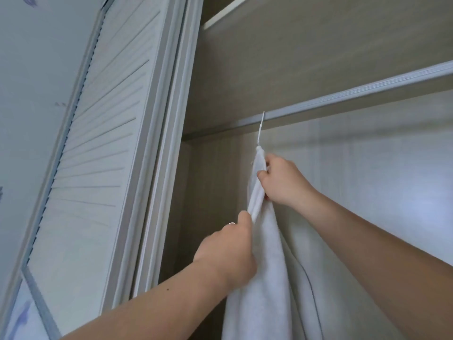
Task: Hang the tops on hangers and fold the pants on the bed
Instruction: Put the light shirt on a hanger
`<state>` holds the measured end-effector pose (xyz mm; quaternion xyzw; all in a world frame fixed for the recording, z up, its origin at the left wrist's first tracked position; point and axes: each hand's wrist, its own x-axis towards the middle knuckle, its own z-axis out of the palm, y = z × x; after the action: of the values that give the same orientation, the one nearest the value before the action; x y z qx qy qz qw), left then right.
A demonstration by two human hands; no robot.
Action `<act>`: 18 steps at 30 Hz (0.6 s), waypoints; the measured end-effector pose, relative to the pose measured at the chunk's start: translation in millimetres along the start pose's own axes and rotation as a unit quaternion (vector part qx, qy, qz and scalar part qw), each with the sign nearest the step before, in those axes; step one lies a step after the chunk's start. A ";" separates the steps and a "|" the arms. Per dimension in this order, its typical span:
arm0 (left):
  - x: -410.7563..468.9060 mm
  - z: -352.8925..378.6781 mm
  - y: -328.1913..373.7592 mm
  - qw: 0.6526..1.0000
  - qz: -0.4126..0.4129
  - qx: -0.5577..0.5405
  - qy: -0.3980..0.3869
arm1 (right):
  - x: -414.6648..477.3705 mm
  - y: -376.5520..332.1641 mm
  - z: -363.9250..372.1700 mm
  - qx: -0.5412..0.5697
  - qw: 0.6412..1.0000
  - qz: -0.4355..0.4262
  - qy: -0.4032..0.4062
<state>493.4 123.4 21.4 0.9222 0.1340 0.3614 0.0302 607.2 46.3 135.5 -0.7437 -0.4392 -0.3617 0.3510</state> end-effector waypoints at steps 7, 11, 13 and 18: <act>29.5 5.0 -36.4 0.994 -0.074 0.065 -0.042 | 40.7 2.4 62.4 0.052 0.998 0.003 -0.035; 52.6 2.6 -54.4 0.984 -0.108 0.123 -0.071 | 69.6 2.8 105.5 0.083 0.995 -0.006 -0.055; 66.4 2.7 -61.6 0.975 -0.126 0.159 -0.088 | 82.9 1.6 128.4 0.098 0.993 -0.008 -0.062; 96.0 8.0 -71.0 0.926 -0.160 0.318 -0.124 | 113.2 -6.4 177.3 0.152 0.984 -0.005 -0.096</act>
<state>550.3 217.8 67.9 0.8873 0.3827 0.1729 -0.1904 682.0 242.8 145.4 -0.7107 -0.5243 -0.2197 0.4144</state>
